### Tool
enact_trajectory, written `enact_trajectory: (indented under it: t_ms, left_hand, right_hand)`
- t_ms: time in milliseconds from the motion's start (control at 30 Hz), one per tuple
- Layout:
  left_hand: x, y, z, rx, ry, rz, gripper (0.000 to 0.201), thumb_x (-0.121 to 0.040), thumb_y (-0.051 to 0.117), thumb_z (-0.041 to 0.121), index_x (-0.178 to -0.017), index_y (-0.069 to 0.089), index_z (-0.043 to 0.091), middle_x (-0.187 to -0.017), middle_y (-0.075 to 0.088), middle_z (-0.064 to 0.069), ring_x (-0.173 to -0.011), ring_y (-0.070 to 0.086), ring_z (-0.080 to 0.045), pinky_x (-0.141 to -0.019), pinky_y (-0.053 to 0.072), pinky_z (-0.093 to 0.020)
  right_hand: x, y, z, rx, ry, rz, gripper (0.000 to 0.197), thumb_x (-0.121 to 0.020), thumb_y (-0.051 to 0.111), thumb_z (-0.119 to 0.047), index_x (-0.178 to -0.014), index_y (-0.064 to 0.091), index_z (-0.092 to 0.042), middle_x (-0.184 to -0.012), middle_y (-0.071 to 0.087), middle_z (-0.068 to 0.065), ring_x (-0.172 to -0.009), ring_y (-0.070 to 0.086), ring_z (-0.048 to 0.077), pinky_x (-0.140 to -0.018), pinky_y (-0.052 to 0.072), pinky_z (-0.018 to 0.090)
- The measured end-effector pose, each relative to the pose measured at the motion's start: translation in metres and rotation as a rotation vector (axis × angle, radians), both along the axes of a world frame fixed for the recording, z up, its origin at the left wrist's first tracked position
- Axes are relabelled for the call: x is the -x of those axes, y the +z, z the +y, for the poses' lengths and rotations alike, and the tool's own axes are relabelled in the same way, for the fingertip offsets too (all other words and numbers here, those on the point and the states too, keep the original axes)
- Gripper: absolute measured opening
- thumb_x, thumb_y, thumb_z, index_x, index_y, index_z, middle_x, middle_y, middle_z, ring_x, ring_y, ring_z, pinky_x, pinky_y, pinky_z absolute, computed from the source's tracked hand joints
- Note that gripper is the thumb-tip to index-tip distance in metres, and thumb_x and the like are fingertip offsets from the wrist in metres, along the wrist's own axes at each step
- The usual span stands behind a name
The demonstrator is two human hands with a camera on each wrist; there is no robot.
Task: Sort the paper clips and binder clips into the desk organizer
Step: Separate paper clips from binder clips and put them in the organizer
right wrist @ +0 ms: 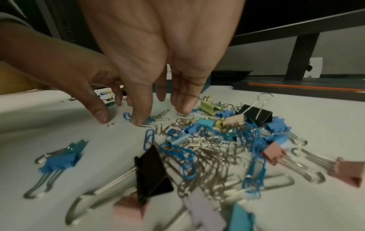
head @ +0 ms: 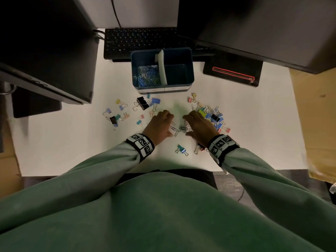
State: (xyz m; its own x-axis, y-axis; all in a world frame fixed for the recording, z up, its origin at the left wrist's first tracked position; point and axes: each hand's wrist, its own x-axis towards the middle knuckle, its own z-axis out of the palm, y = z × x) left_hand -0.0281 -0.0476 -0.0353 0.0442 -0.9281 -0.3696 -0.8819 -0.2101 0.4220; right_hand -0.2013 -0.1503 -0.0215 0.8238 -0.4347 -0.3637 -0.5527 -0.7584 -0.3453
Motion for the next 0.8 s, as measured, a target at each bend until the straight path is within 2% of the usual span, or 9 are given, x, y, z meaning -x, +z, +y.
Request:
enact_trajectory:
  t_ms: [67,133,200,300,400,467,600,700,800]
  left_hand:
    - [0.005,-0.003,-0.001,0.025,-0.051,-0.023,0.048,-0.075,0.077,0.019,-0.114,0.053,0.003,-0.115,0.052,-0.014,-0.101,0.053,-0.029,-0.085,0.048,-0.039]
    - [0.010,-0.004,-0.004,0.058,-0.083,-0.051,0.029,-0.079,0.072,0.010,-0.102,0.056,0.002,-0.104,0.055,-0.015,-0.092,0.056,-0.030,-0.077,0.047,-0.036]
    - [0.012,-0.005,-0.007,0.061,-0.081,-0.061,0.017,-0.083,0.067,0.005,-0.096,0.057,0.000,-0.099,0.057,-0.017,-0.087,0.058,-0.031,-0.073,0.046,-0.036]
    - [0.013,-0.006,-0.009,0.028,-0.089,-0.126,0.015,-0.089,0.059,0.008,-0.102,0.055,0.001,-0.102,0.057,-0.017,-0.089,0.058,-0.030,-0.075,0.046,-0.036]
    - [0.015,-0.006,-0.009,-0.015,-0.105,-0.163,0.019,-0.093,0.052,0.009,-0.111,0.051,0.002,-0.108,0.056,-0.015,-0.094,0.058,-0.028,-0.078,0.046,-0.034]
    - [0.015,-0.005,-0.007,-0.020,-0.083,-0.112,0.020,-0.094,0.052,0.009,-0.112,0.051,0.001,-0.107,0.056,-0.015,-0.094,0.059,-0.029,-0.079,0.047,-0.035]
    - [-0.001,0.012,-0.003,-0.035,0.128,0.139,0.009,-0.095,0.053,0.015,-0.098,0.052,0.007,-0.095,0.057,-0.009,-0.086,0.058,-0.024,-0.076,0.049,-0.034]
    - [-0.029,0.043,-0.006,0.107,0.364,0.266,0.006,-0.095,0.052,0.012,-0.091,0.055,0.009,-0.093,0.062,-0.005,-0.078,0.059,-0.017,-0.067,0.043,-0.020]
    - [-0.070,0.079,-0.021,0.253,0.608,0.317,0.008,-0.096,0.048,0.010,-0.094,0.056,0.010,-0.089,0.064,0.002,-0.076,0.060,-0.006,-0.062,0.043,-0.005]
  right_hand:
    - [0.003,-0.004,0.003,0.011,0.026,0.017,0.063,-0.078,0.076,-0.024,-0.132,0.049,-0.010,-0.124,0.050,0.009,-0.108,0.052,0.022,-0.082,0.056,0.035]
    - [0.001,-0.009,0.007,0.019,0.045,-0.030,0.040,-0.083,0.071,-0.016,-0.120,0.056,-0.008,-0.112,0.054,0.008,-0.096,0.056,0.021,-0.075,0.058,0.034]
    - [-0.003,-0.009,0.011,0.007,0.053,-0.040,0.017,-0.088,0.064,-0.008,-0.105,0.060,-0.006,-0.097,0.056,0.007,-0.081,0.056,0.019,-0.068,0.056,0.033]
    - [-0.010,-0.006,0.013,0.017,0.074,0.018,0.009,-0.092,0.056,-0.006,-0.100,0.060,-0.006,-0.092,0.058,0.008,-0.075,0.060,0.022,-0.063,0.050,0.029]
    - [-0.017,-0.005,0.008,-0.071,-0.021,0.059,0.012,-0.090,0.053,-0.008,-0.099,0.061,-0.005,-0.093,0.060,0.009,-0.078,0.062,0.025,-0.066,0.054,0.034]
    - [-0.019,-0.007,0.002,-0.163,-0.120,0.060,0.011,-0.085,0.058,-0.009,-0.094,0.061,-0.007,-0.092,0.063,0.009,-0.080,0.063,0.026,-0.070,0.056,0.036]
    - [-0.015,0.000,-0.015,-0.357,-0.264,-0.015,0.011,-0.084,0.068,-0.010,-0.094,0.064,-0.009,-0.091,0.067,0.004,-0.082,0.061,0.017,-0.078,0.051,0.025]
    - [-0.024,0.021,-0.032,-0.528,-0.373,-0.102,0.008,-0.088,0.067,-0.016,-0.094,0.064,-0.013,-0.084,0.067,-0.004,-0.073,0.064,0.009,-0.073,0.056,0.023]
    - [-0.062,0.051,-0.049,-0.598,-0.455,-0.360,0.006,-0.086,0.071,-0.014,-0.089,0.065,-0.013,-0.076,0.069,-0.001,-0.065,0.066,0.010,-0.065,0.055,0.022]
